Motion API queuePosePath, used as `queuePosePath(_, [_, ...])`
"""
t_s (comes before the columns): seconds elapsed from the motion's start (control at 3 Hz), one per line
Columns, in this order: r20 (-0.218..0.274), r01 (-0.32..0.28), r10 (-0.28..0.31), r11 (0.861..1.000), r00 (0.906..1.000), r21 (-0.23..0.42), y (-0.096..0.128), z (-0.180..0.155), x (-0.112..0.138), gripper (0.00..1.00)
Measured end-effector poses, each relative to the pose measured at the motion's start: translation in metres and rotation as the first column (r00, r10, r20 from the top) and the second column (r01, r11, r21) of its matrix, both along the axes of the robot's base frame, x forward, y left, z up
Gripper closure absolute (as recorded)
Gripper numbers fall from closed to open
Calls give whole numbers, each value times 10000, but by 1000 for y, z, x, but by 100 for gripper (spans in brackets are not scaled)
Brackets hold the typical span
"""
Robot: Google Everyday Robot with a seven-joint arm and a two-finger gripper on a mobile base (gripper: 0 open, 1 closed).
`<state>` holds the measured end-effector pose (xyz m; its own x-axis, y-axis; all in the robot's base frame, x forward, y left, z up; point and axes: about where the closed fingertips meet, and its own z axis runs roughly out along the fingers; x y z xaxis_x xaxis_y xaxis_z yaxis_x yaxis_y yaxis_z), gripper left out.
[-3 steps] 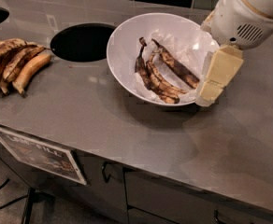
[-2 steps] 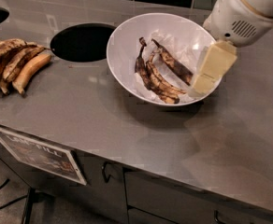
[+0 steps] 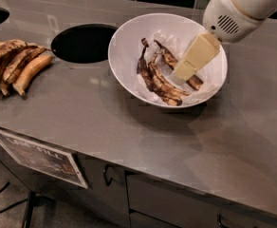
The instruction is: Pick banana from white bowl
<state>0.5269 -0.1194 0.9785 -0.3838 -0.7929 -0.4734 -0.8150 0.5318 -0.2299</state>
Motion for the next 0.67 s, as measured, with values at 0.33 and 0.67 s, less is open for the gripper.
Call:
queuePosePath(0.33, [53,17,-17,10000,10000,26,1,1,1,0])
queuePosePath(0.67, [122,119,-121,9998,9999,169,10,-4,5,0])
